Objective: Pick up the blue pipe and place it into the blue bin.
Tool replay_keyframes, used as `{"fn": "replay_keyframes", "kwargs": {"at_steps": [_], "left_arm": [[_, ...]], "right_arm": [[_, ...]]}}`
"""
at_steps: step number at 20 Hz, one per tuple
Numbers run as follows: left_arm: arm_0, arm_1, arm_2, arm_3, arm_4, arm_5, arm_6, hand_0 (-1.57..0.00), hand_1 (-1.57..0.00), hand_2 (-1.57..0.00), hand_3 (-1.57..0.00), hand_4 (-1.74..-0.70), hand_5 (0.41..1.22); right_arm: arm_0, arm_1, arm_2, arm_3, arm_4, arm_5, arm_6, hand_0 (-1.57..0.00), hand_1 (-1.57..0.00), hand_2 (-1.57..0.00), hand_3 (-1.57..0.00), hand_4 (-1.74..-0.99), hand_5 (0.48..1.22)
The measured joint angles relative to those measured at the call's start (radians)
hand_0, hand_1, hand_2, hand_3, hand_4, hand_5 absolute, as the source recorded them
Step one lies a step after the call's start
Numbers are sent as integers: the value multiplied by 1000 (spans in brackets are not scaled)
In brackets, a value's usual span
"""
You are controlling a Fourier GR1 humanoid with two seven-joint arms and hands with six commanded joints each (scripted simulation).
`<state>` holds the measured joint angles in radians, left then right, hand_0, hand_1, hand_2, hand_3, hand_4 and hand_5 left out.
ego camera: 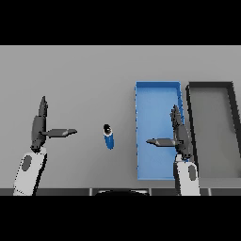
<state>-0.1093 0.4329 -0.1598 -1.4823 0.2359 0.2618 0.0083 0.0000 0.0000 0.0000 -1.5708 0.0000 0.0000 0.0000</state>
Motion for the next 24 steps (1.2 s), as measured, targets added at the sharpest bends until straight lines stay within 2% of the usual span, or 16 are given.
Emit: {"fn": "replay_keyframes", "kwargs": {"at_steps": [6, 7, 8, 9, 11, 13, 16, 17, 19, 24], "left_arm": [[-4, -17, -18, -15, -15, 20, 8, 1, 1, 1, 1, -1006, 586], [34, 49, -46, -22, -22, -87, -65, 1, 1, 1, 1, -1011, 588], [65, 94, -62, -29, -24, -156, -107, 1, 1, 1, 1, -1011, 588], [72, 129, -63, -34, -22, -196, -127, 1, 1, 1, 1, -1010, 588], [61, 145, -76, -27, -26, -229, -123, 1, 1, 1, 1, -1007, 587], [72, 156, -82, -41, -28, -239, -126, 1, 1, 1, 1, -1009, 589], [80, 165, -93, -58, 9, -309, -162, 1, 1, 1, 1, -1021, 587], [92, 177, -111, -73, -3, -329, -165, 1, 1, 1, 1, -1020, 582], [91, 186, -143, -99, -5, -370, -154, 1, 1, 1, 1, -1031, 565], [87, 206, -222, -175, -8, -444, -52, 1, 1, 1, 1, -1076, 488]], "right_arm": [[-7, -15, -16, 10, -15, 9, 7, 1, 1, 1, 1, -1222, 603], [36, -75, 13, -30, 34, 41, -69, 1, 1, 1, 1, -1227, 603], [69, -102, 35, -56, 60, 63, -110, 1, 1, 1, 1, -1230, 601], [78, -124, 39, -66, 70, 74, -107, 1, 1, 1, 1, -1228, 599], [74, -141, 52, -85, 86, 82, -77, 1, 1, 1, 1, -1231, 599], [87, -140, 68, -104, 101, 83, -72, 1, 1, 1, 1, -1226, 593], [86, -149, 66, -114, 104, 81, -57, 1, 1, 1, 1, -1216, 587], [100, -145, 73, -112, 113, 80, -68, 1, 1, 1, 1, -1215, 587], [100, -145, 78, -129, 111, 83, -76, 1, 1, 1, 1, -1225, 595], [103, -157, 74, -124, 107, 96, -105, 1, 1, 1, 1, -1239, 606]]}}
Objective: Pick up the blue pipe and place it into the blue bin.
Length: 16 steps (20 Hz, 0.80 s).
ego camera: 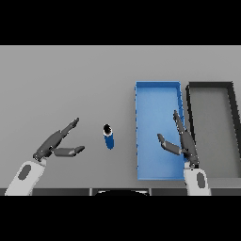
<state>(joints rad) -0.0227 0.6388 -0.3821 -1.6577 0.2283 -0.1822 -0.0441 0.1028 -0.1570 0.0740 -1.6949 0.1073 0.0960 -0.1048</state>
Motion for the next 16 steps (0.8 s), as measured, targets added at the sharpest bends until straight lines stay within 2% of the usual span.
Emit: {"fn": "replay_keyframes", "kwargs": {"at_steps": [1, 3, 6, 9, 13, 16], "left_arm": [[-8, -24, -31, -7, -14, -2, 28, 1, 1, 1, 1, -1086, 480], [-12, -29, -56, -16, -28, -23, 16, 1, 1, 1, 1, -1094, 463], [-39, -94, -114, 13, -78, -22, 35, 1, 1, 1, 1, -1109, 447], [-45, -128, -138, 31, -91, -31, 12, 1, 1, 1, 1, -1117, 446], [-107, -226, -174, 102, -117, -16, 59, 1, 1, 1, 1, -1114, 450], [-148, -284, -178, 180, -111, -33, 52, 1, 1, 1, 1, -1107, 444]], "right_arm": [[-21, 2, -2, 8, -4, 0, 13, 1, 1, 1, 1, -1244, 607], [0, 4, 3, 7, 4, 1, -5, 1, 1, 1, 1, -1256, 616], [1, 7, -2, 4, -4, 0, -13, 1, 1, 1, 1, -1263, 617], [0, 15, 1, -2, -7, -2, -3, 1, 1, 1, 1, -1272, 617], [2, 15, -5, -13, -9, -9, 8, 1, 1, 1, 1, -1276, 609], [8, 9, -13, -9, -24, 2, 12, 1, 1, 1, 1, -1274, 603]]}}
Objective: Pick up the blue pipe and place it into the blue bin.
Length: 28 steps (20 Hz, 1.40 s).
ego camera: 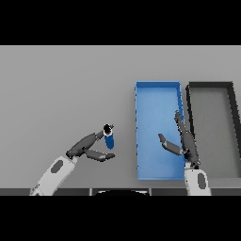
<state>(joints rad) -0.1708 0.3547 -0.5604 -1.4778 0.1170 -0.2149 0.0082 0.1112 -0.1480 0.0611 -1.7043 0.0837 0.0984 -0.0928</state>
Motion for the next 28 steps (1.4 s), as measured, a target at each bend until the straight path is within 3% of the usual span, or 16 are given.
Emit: {"fn": "replay_keyframes", "kwargs": {"at_steps": [1, 3, 6, 8, 9, 11, 13, 15, 18, 22, 26, 28], "left_arm": [[-19, -12, 2, 27, -15, 7, -14, 1, 1, 1, 1, -1095, 441], [-47, -46, -14, 88, -63, 25, -43, 1, 1, 1, 1, -1075, 445], [-73, -102, -12, 132, -40, 11, -81, 1, 1, -19, -18, -1109, 507], [-78, -136, 1, 149, -15, 15, -106, -17, -160, -290, -255, -1208, 607], [-80, -152, 12, 167, 2, 14, -109, -187, -348, -481, -519, -1253, 730], [-81, -185, 29, 193, 24, 31, -100, -668, -788, -873, -875, -1419, 906], [-76, -202, 30, 194, 16, 43, -120, -993, -1070, -1124, -1102, -1532, 1020], [-57, -205, 27, 175, 22, 43, -138, -1201, -1250, -1285, -1215, -1604, 1092], [-52, -204, 5, 160, -20, 84, -155, -1382, -1407, -1425, -1340, -1666, 1155], [-67, -215, 0, 109, -11, 94, -204, -1493, -1504, -1511, -1415, -1706, 1194], [-81, -209, -18, -1, 14, 80, -196, -1539, -1543, -1546, -1441, -1720, 1210], [-101, -205, -24, -41, 23, 77, -160, -1551, -1553, -1555, -1445, -1723, 1214]], "right_arm": [[16, -1, 4, -2, 2, 6, -20, 1, 1, 1, 1, -1266, 598], [-8, -2, 2, -2, 8, -3, 7, 1, 1, 1, 1, -1267, 598], [-2, 0, -2, 10, 4, -1, 4, 1, 1, 1, 1, -1267, 600], [0, 7, 0, 4, 7, -7, -9, 1, 1, 1, 1, -1261, 600], [13, 4, 1, 3, 7, -2, -18, 1, 1, 1, 1, -1260, 600], [10, -1, -2, 4, 8, -3, -15, 1, 1, 1, 1, -1259, 605], [1, -4, -6, 3, 3, -2, -20, 1, 1, 1, 1, -1262, 611], [0, 1, 5, -4, 11, -2, -13, 1, 1, 1, 1, -1260, 614], [-7, -1, 3, 13, 10, 2, -2, 1, 1, 1, 1, -1252, 619], [-14, -5, 5, 3, 16, 0, 1, 1, 1, 1, 1, -1248, 627], [6, -6, 6, 3, 30, -7, -4, 1, 1, 1, 1, -1221, 631], [3, -5, 6, 12, 36, -10, -17, 1, 1, 1, 1, -1217, 635]]}}
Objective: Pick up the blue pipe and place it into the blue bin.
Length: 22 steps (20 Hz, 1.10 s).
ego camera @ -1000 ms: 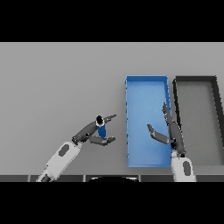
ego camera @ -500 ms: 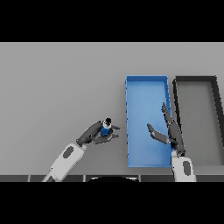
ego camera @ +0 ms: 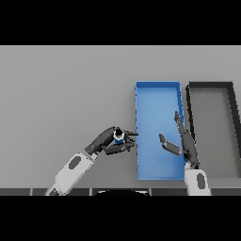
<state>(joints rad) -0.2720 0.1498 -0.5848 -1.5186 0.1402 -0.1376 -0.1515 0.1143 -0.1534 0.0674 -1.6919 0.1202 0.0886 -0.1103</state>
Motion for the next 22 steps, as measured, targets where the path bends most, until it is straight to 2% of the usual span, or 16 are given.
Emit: {"fn": "replay_keyframes", "kwargs": {"at_steps": [4, 5, 6, 9, 13, 15, 18, 20, 22], "left_arm": [[-39, 10, -7, -47, 16, -4, 92, -1563, -1564, -1565, -1443, -1726, 1218], [-45, 11, -6, -51, 19, -8, 91, -1564, -1565, -1566, -1442, -1727, 1219], [-47, 8, -14, -49, 12, -6, 104, -1566, -1566, -1567, -1441, -1727, 1219], [-42, 5, -24, -65, 27, -11, 121, -1568, -1569, -1569, -1443, -1729, 1219], [-37, 15, -24, -65, 25, -7, 120, -1570, -1570, -1570, -1443, -1731, 1220], [-41, 12, -30, -68, 18, 0, 131, -1570, -1570, -1570, -1439, -1731, 1220], [-52, 8, -28, -43, 17, -6, 124, -1571, -1571, -1571, -1438, -1731, 1221], [-45, 19, -23, -48, 26, -12, 109, -1571, -1571, -1571, -1440, -1731, 1221], [-49, 20, -26, -34, 19, -18, 96, -1571, -1571, -1571, -1440, -1730, 1221]], "right_arm": [[4, -8, -5, 3, -1, 5, -22, 1, 1, 1, 1, -1195, 635], [-12, -16, -13, 10, -5, 6, -9, 1, 1, 1, 1, -1189, 631], [-4, -17, -12, 0, -12, 12, -25, 1, 1, 1, 1, -1186, 629], [14, -5, -8, -8, -17, 10, -15, 1, 1, 1, 1, -1174, 629], [36, 21, -2, -17, -26, 4, -7, 1, 1, 1, 1, -1209, 623], [33, 26, -1, -11, -22, -2, -8, 1, 1, 1, 1, -1197, 618], [27, 5, -16, -55, -98, 50, -31, 1, 1, 1, 1, -1197, 604], [4, -28, -22, -102, -221, 139, 27, 1, 1, 1, 1, -1203, 573], [-20, -80, -17, -158, -300, 209, 80, 1, 1, 1, 1, -1232, 550]]}}
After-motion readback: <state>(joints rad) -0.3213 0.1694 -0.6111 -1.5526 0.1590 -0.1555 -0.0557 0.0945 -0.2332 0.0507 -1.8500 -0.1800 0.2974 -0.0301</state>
